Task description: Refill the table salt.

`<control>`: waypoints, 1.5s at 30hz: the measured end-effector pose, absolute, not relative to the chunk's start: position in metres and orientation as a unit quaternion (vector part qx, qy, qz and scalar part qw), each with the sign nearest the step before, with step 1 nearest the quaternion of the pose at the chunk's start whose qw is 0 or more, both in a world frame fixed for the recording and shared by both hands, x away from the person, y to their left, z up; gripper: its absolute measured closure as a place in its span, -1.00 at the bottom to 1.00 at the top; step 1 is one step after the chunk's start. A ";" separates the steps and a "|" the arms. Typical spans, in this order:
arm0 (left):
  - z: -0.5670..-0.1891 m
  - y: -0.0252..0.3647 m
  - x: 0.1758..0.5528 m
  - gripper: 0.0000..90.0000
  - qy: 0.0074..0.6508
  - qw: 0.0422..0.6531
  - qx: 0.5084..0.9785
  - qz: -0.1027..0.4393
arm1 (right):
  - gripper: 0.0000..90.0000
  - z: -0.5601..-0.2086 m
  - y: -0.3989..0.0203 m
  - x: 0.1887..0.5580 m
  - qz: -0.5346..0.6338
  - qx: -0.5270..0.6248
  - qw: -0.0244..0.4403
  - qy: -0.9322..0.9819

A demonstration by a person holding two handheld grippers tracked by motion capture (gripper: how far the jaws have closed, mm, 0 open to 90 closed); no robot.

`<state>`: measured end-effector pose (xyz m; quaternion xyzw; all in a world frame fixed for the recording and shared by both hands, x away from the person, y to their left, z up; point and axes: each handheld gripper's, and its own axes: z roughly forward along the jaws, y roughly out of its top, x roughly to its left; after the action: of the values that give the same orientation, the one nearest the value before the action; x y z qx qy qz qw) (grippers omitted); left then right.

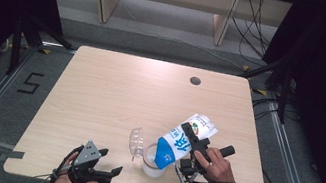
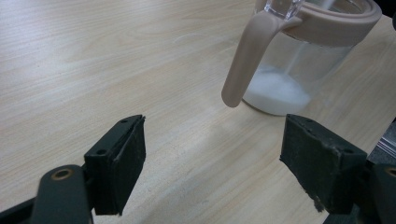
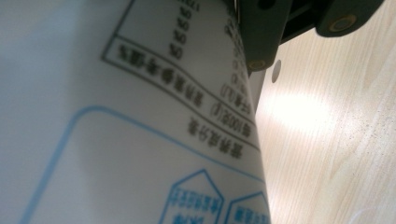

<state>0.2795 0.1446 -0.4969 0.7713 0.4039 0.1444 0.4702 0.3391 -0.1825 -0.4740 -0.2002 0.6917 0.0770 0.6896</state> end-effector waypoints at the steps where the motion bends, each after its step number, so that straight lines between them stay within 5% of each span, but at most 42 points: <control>1: -0.497 0.145 0.279 -0.52 0.404 0.469 0.772 0.145 | 0.28 -0.474 -0.183 0.340 0.079 -0.202 0.690 0.691; 45: -0.497 0.145 0.279 -0.52 0.403 0.472 0.770 0.144 | 0.33 -0.476 -0.183 0.338 0.085 -0.188 0.692 0.692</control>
<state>0.2794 0.1446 -0.4970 0.7703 0.4032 0.1444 0.4724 0.3381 -0.1826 -0.4761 -0.1876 0.6921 0.0850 0.6918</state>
